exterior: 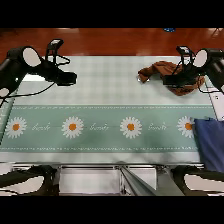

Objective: Fold the shirts.

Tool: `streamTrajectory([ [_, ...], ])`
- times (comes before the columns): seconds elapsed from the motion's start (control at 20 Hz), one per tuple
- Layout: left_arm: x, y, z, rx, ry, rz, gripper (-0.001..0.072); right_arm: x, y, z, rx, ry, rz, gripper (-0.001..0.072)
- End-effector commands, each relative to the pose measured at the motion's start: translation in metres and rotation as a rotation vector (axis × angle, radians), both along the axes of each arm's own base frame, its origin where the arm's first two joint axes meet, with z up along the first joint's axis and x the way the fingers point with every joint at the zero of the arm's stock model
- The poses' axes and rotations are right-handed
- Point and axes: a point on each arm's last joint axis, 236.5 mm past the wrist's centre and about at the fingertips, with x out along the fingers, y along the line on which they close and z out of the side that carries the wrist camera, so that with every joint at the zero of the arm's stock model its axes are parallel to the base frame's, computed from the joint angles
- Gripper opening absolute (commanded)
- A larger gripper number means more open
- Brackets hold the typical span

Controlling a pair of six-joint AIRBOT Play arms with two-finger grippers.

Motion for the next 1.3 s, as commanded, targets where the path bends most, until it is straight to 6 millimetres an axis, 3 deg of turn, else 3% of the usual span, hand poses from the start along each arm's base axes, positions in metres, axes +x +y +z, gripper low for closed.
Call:
streamTrajectory([
  [0.0,0.0,0.0,0.0,0.0,0.0,0.001,0.0019,0.0,0.0,0.0,0.0,0.001,0.0,0.0022],
  [0.8,0.0,0.0,0.0,-0.001,-0.001,0.002,0.0019,0.006,0.001,0.002,0.003,-0.027,-0.002,0.0022],
  [0.9,0.015,-0.001,0.005,-0.011,-0.062,0.015,0.0019,0.015,0.001,0.005,0.002,-0.067,-0.001,0.0022],
  [0.95,0.026,-0.001,0.009,-0.018,-0.109,0.026,0.002,0.03,-0.003,0.01,-0.016,-0.135,0.011,0.0024],
  [1.0,0.038,-0.001,0.012,-0.025,-0.156,0.041,0.005,0.046,-0.011,0.017,-0.053,-0.207,0.014,0.0094],
  [1.05,0.05,0.002,0.016,-0.025,-0.204,0.054,0.0207,0.062,-0.022,0.027,-0.102,-0.286,0.023,0.0354],
  [1.1,0.063,0.004,0.019,-0.024,-0.259,0.069,0.052,0.08,-0.036,0.039,-0.169,-0.375,0.031,0.0416],
  [1.2,0.084,0.015,0.027,-0.021,-0.342,0.103,0.051,0.107,-0.069,0.064,-0.255,-0.525,-0.031,0.0416],
  [1.25,0.091,0.021,0.03,-0.024,-0.37,0.121,0.0509,0.114,-0.084,0.064,-0.265,-0.55,-0.063,0.0409],
])
